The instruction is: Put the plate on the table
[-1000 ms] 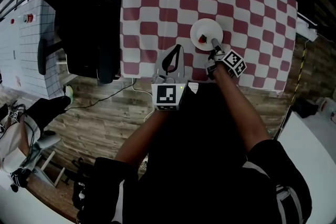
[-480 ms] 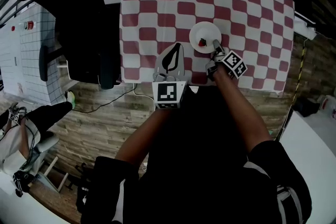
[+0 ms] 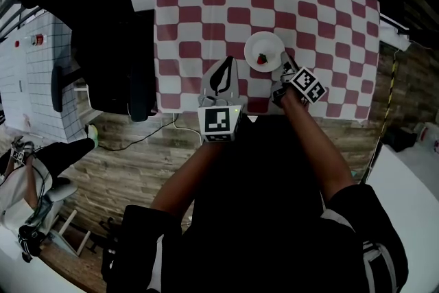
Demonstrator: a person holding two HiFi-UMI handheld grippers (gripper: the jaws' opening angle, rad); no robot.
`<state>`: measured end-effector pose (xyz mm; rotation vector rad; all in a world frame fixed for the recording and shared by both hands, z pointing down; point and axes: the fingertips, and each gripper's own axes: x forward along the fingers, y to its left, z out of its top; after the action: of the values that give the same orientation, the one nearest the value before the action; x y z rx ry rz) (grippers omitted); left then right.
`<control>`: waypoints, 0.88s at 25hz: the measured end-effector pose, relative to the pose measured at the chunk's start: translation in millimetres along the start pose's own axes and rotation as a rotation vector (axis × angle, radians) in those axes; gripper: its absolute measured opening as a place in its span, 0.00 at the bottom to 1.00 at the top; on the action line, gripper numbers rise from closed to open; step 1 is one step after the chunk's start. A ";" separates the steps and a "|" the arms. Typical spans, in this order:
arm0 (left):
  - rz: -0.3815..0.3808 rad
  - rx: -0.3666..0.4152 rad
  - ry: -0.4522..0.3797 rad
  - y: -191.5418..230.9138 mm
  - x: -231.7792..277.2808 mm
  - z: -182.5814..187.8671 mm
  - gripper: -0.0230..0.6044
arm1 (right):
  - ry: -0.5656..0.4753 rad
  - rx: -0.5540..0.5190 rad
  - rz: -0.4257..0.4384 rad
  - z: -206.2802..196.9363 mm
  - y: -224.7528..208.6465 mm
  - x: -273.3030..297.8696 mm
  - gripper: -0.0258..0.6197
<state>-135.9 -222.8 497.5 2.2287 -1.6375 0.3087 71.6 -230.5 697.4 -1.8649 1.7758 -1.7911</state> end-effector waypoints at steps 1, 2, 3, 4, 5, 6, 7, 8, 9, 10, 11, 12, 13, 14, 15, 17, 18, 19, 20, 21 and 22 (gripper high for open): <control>0.001 0.001 -0.002 -0.4 0.2 0.8 0.05 | 0.005 -0.012 0.021 0.6 8.3 -2.6 0.28; 0.001 0.000 -0.004 -0.8 0.5 1.3 0.05 | 0.007 -0.020 0.045 1.0 17.6 -5.8 0.27; 0.002 -0.002 -0.003 -1.4 1.0 1.7 0.05 | 0.008 -0.025 0.071 1.4 27.6 -9.4 0.26; 0.004 -0.007 -0.003 -2.1 1.7 2.0 0.05 | 0.008 -0.022 0.098 1.7 38.1 -13.5 0.25; 0.006 -0.013 -0.004 -3.0 2.2 2.5 0.05 | 0.009 -0.013 0.126 1.7 48.8 -18.0 0.24; 0.009 -0.016 -0.006 -3.8 2.3 3.3 0.05 | 0.010 -0.002 0.154 1.2 59.7 -23.0 0.23; 0.012 -0.018 -0.009 -4.9 1.9 4.3 0.05 | 0.013 0.005 0.181 0.3 70.7 -28.4 0.22; 0.014 -0.018 -0.012 -6.3 1.3 5.3 0.05 | 0.015 0.006 0.206 -0.4 81.4 -34.0 0.21; 0.014 -0.017 -0.017 -8.1 0.8 6.7 0.05 | 0.017 0.001 0.228 -0.5 91.6 -39.5 0.19; 0.013 -0.016 -0.022 -10.5 0.6 8.4 0.05 | 0.018 -0.004 0.249 0.3 101.2 -44.8 0.18; 0.012 -0.015 -0.027 -13.0 0.6 10.3 0.05 | 0.020 -0.007 0.270 1.7 110.2 -49.6 0.17; 0.011 -0.014 -0.032 -15.4 0.7 12.3 0.05 | 0.022 -0.006 0.288 3.3 118.2 -53.9 0.16; 0.011 -0.015 -0.035 -17.6 0.8 14.0 0.05 | 0.025 -0.005 0.303 5.0 125.1 -57.7 0.15; 0.012 -0.021 -0.035 -19.5 0.8 15.3 0.05 | 0.026 -0.006 0.313 7.0 130.6 -61.4 0.14; 0.015 -0.032 -0.034 -21.5 0.6 16.3 0.05 | 0.024 -0.015 0.318 9.3 134.9 -65.2 0.12; 0.015 -0.051 -0.035 -27.3 1.2 19.3 0.05 | 0.014 -0.058 0.326 15.7 141.8 -73.2 0.08; 0.011 -0.052 -0.039 -30.9 2.8 21.6 0.05 | 0.008 -0.084 0.334 19.9 145.7 -76.7 0.06; 0.005 -0.050 -0.045 -34.6 5.3 24.5 0.05 | 0.001 -0.110 0.345 24.6 150.2 -79.9 0.05; 0.000 -0.044 -0.051 -37.9 8.2 27.7 0.05 | -0.005 -0.136 0.357 29.4 154.7 -82.7 0.04; -0.004 -0.038 -0.057 -41.0 10.9 31.2 0.05 | -0.009 -0.162 0.368 34.0 158.9 -85.7 0.04; -0.007 -0.031 -0.064 -43.8 13.1 35.1 0.05 | -0.014 -0.190 0.374 38.3 161.8 -88.8 0.04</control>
<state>-91.4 -236.9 463.6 2.2421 -1.6552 0.2112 15.2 -253.2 519.0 -1.4587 2.1783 -1.5182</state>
